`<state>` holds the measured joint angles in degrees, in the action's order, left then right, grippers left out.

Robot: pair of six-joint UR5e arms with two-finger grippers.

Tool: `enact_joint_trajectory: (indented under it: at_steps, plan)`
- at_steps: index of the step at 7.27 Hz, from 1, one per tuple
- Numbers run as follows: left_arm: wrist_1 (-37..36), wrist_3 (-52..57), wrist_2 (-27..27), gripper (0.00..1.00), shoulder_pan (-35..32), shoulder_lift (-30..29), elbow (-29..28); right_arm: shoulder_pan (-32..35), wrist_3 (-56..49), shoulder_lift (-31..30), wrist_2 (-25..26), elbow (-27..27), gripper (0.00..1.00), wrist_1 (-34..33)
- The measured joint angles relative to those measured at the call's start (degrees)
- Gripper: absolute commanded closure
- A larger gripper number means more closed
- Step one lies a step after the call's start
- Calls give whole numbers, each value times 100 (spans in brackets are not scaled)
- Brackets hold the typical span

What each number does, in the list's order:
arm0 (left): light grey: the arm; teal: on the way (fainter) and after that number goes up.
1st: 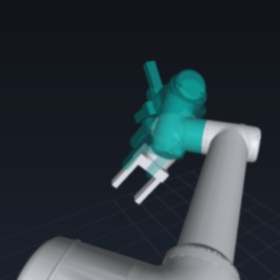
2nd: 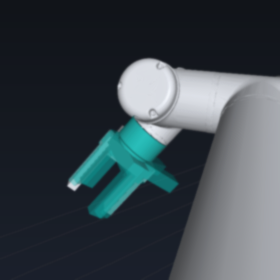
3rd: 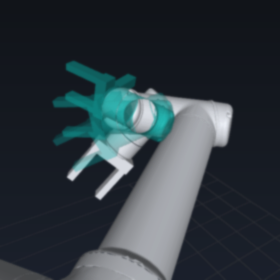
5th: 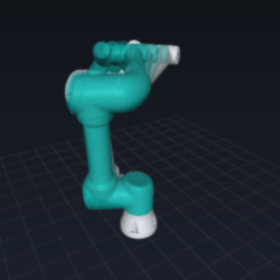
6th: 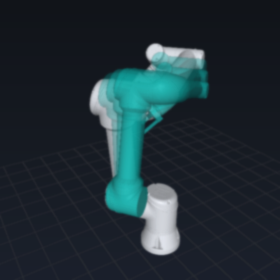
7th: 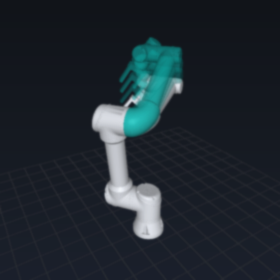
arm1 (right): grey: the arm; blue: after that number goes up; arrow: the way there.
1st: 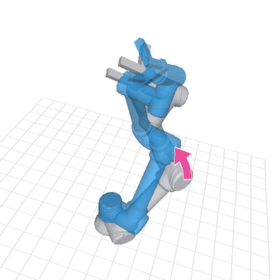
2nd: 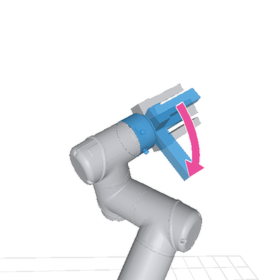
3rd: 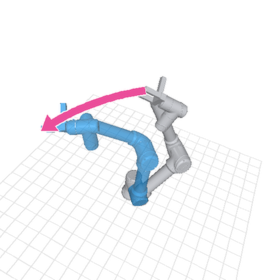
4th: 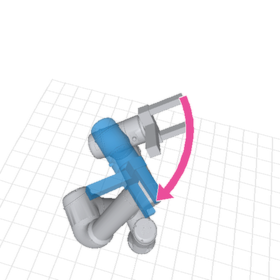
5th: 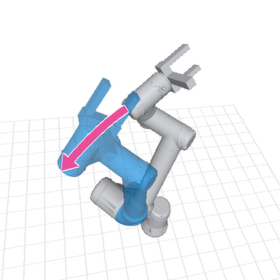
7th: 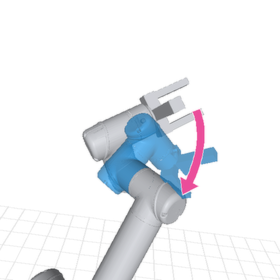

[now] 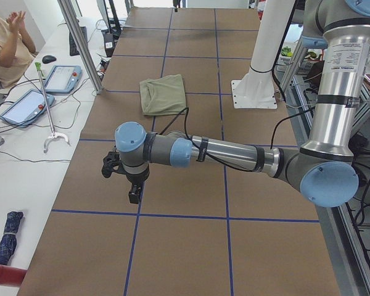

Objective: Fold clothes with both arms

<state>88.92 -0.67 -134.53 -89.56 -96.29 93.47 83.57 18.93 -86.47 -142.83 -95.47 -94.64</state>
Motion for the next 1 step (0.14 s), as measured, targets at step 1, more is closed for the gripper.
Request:
enact_joint_trajectory:
  at_steps: [1]
  plan:
    - [-8,-2,0,0,0,-110,37,-3,-2,43,-53,-27,0,6]
